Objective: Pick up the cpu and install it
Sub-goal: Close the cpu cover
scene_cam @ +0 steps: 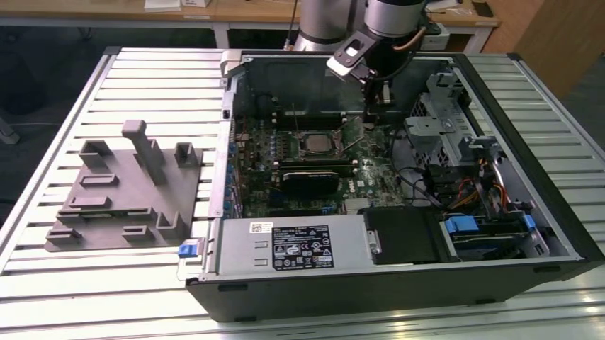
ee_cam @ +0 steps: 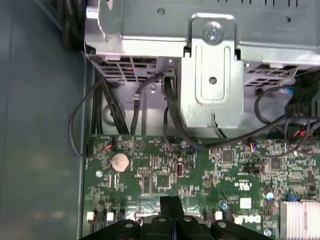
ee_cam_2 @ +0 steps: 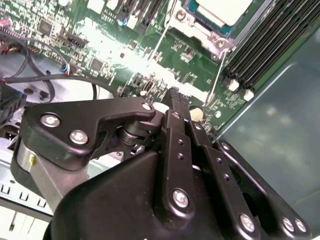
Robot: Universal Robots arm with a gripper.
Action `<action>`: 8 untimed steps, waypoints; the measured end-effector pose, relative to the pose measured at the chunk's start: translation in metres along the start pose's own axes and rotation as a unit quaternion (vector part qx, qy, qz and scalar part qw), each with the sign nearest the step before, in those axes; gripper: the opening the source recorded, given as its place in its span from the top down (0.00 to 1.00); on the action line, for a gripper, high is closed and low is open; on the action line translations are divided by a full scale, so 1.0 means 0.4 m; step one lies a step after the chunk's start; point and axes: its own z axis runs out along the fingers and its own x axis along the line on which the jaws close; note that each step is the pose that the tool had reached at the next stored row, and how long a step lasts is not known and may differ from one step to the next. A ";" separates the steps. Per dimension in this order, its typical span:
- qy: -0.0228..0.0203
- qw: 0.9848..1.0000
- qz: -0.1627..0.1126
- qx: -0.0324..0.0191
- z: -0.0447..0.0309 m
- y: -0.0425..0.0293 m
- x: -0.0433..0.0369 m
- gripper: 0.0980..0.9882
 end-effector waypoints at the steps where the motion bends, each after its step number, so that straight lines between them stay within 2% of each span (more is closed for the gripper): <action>1: 0.000 1.000 0.000 0.000 0.000 0.003 0.000 0.99; 8: 0.000 1.000 0.000 0.000 0.008 0.023 0.000 0.99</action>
